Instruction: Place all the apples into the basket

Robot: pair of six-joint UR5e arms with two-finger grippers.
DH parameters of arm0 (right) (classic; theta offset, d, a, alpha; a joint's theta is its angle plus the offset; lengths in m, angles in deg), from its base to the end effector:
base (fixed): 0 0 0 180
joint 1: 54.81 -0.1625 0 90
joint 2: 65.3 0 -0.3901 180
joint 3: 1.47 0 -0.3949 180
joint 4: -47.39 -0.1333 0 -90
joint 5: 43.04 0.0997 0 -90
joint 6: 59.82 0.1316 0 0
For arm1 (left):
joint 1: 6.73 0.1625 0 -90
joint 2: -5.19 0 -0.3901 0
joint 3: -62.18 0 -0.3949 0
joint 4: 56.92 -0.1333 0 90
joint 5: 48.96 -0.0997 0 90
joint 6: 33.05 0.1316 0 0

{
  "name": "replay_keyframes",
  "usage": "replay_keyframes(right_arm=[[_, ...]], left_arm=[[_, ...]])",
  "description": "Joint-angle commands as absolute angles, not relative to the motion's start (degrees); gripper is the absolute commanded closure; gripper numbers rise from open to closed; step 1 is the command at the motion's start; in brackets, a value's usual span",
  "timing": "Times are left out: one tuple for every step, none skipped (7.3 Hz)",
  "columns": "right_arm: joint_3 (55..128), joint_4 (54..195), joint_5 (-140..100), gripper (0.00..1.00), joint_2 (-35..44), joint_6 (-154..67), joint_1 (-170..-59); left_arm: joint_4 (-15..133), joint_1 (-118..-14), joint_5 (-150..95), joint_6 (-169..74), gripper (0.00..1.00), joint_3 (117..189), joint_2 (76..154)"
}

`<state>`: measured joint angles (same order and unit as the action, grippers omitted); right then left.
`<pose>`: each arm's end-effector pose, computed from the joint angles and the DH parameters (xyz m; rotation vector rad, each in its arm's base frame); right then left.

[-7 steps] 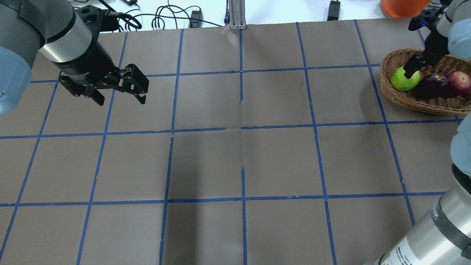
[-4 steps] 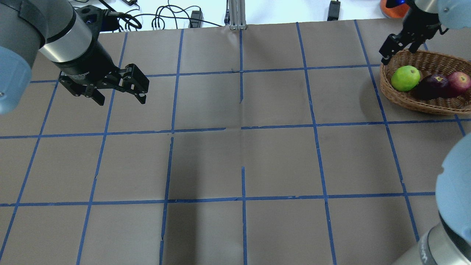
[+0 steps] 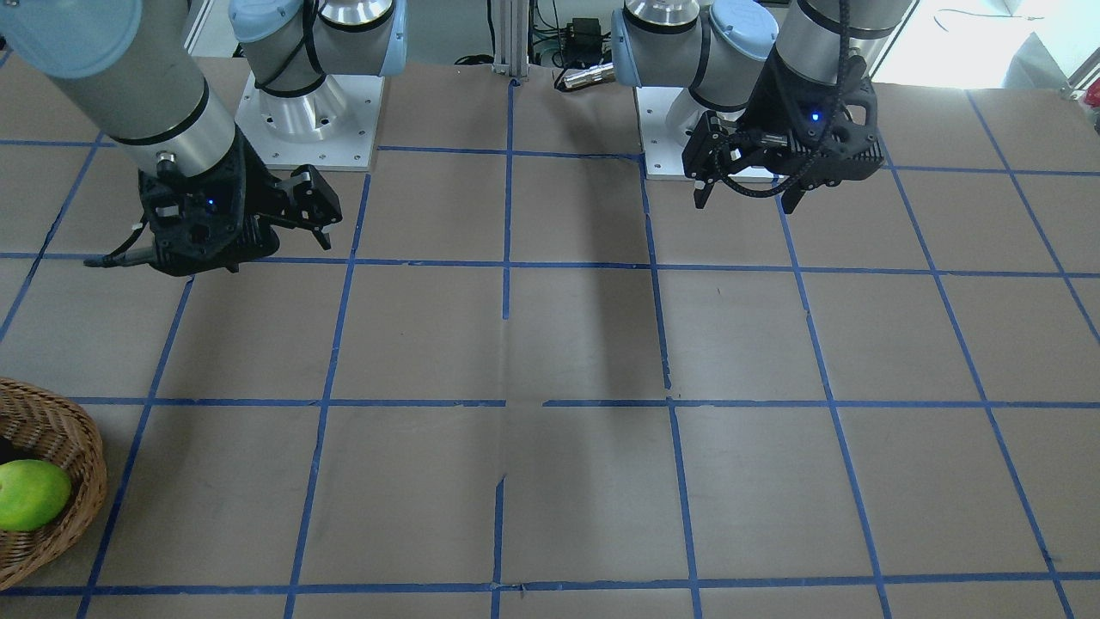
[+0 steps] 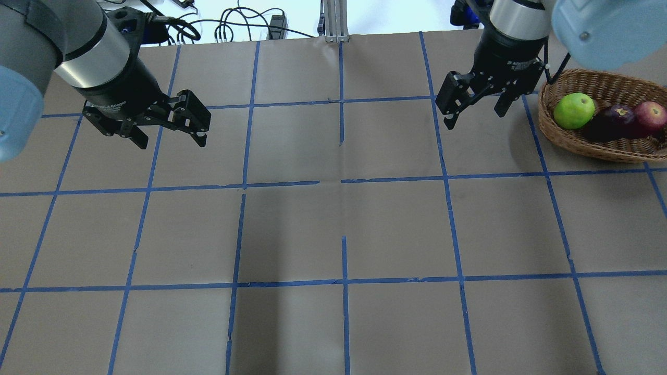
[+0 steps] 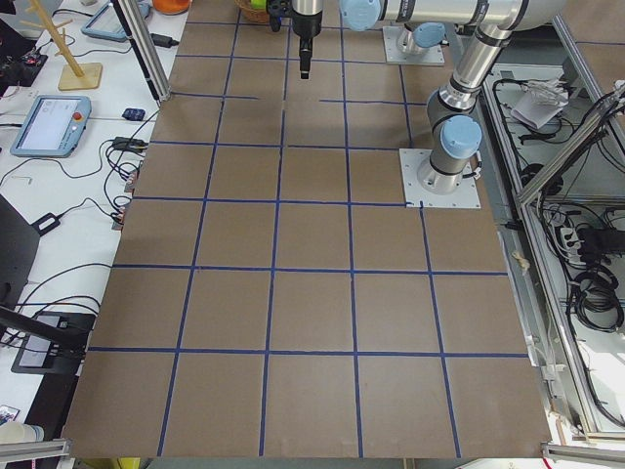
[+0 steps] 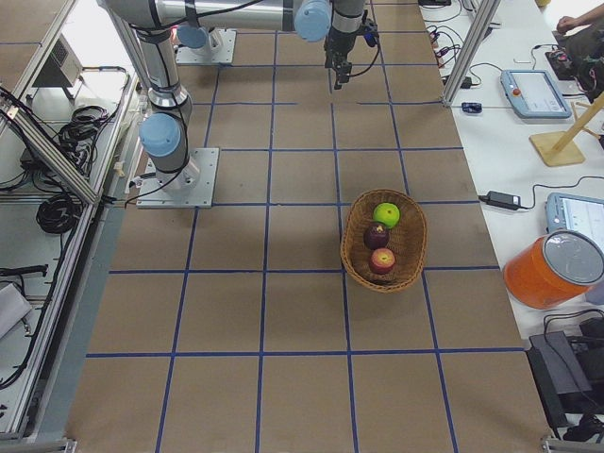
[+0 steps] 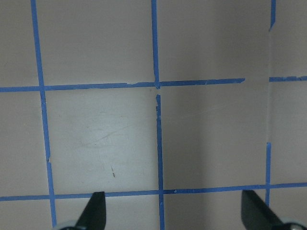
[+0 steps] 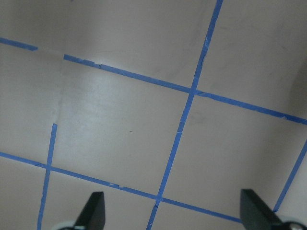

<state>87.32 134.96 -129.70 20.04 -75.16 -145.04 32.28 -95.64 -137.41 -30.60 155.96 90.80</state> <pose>0.1430 -0.5110 0.3866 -0.4109 3.0393 0.1444 -0.1279 -0.4704 0.4266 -0.0375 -3.1148 0.0396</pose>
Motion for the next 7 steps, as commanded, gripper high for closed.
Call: replay_keyframes(right_arm=[[91.35, 143.04, -130.83, 0.00, 22.60, -76.60, -142.54], [90.47, 141.27, -131.27, 0.00, 22.59, -75.48, -142.17], [90.63, 139.95, -130.93, 0.00, 22.59, -73.38, -142.26], [90.64, 139.33, -131.19, 0.00, 22.76, -69.88, -142.87], [90.11, 139.06, -131.97, 0.00, 22.59, -66.36, -145.14], [89.85, 139.23, -134.42, 0.00, 22.68, -65.89, -146.46], [89.76, 139.14, -134.36, 0.00, 22.77, -65.80, -146.48]], left_arm=[[32.37, -95.59, -137.38, -30.59, 0.00, 155.87, 90.80], [32.37, -95.59, -137.46, -30.59, 0.00, 155.87, 90.80], [32.37, -95.59, -137.46, -30.59, 0.00, 155.87, 90.80], [32.37, -95.59, -137.46, -30.59, 0.00, 155.87, 90.80], [32.37, -95.59, -137.46, -30.59, 0.00, 155.87, 90.80], [32.37, -95.50, -137.46, -30.59, 0.00, 155.87, 90.80], [32.29, -95.50, -137.46, -30.59, 0.00, 155.87, 90.80]])
